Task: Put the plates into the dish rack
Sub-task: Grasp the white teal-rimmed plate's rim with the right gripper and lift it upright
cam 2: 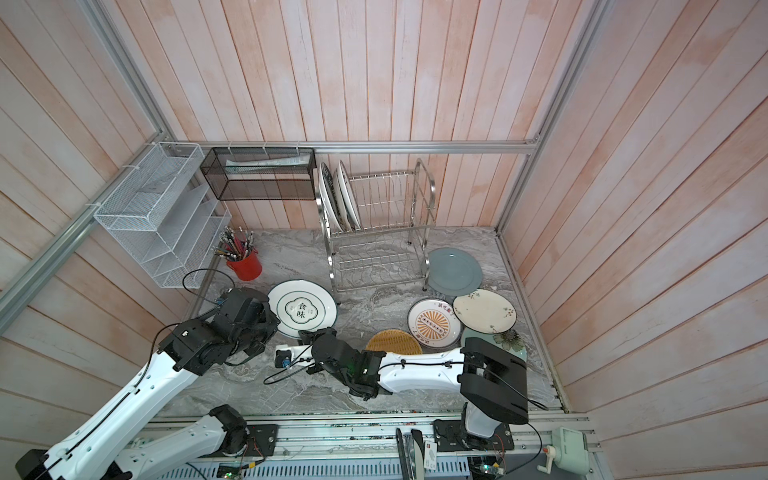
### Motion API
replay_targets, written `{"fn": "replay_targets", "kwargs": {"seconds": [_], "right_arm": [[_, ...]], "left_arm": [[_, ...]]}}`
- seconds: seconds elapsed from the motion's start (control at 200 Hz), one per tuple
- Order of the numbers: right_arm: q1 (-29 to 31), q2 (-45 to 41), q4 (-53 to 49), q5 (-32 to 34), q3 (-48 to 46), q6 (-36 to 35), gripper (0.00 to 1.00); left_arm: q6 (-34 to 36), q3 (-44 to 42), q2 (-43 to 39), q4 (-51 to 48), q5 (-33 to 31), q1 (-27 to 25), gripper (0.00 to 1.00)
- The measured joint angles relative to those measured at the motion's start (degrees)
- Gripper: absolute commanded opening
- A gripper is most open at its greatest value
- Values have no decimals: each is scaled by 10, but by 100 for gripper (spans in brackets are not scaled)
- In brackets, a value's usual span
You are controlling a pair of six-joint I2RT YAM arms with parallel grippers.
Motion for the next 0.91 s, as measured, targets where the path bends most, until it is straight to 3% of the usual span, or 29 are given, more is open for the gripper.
{"fn": "replay_targets", "kwargs": {"seconds": [0.1,0.21,0.39,0.425,0.46,0.495,0.53,0.54,0.685,0.835,0.905], "right_arm": [[-2,5,0,3,6,5,19],[-4,6,-3,1,7,2,0],[-6,7,-6,1,8,9,0],[-7,5,-6,2,8,11,0],[-9,2,-5,3,5,16,0],[-10,-5,-3,3,-1,28,0],[-14,-18,-3,5,-10,45,0],[-16,-23,-4,6,-13,53,0],[-49,-127,-19,30,-55,140,0],[-61,-287,-19,64,-101,216,0],[-61,-352,-21,70,-117,240,0]], "left_arm": [[0,0,0,1,0,0,0],[2,0,0,1,1,0,0],[19,-3,-2,15,1,-3,0],[25,-7,-5,25,2,-2,9],[32,-11,-8,36,3,-2,25],[43,-16,-13,51,8,-2,53],[56,-20,-21,69,14,-3,94],[64,-21,-25,75,17,-3,99],[140,-59,-100,163,32,-3,100],[237,-196,-249,320,83,-3,100],[270,-224,-254,363,104,-3,100]]}}
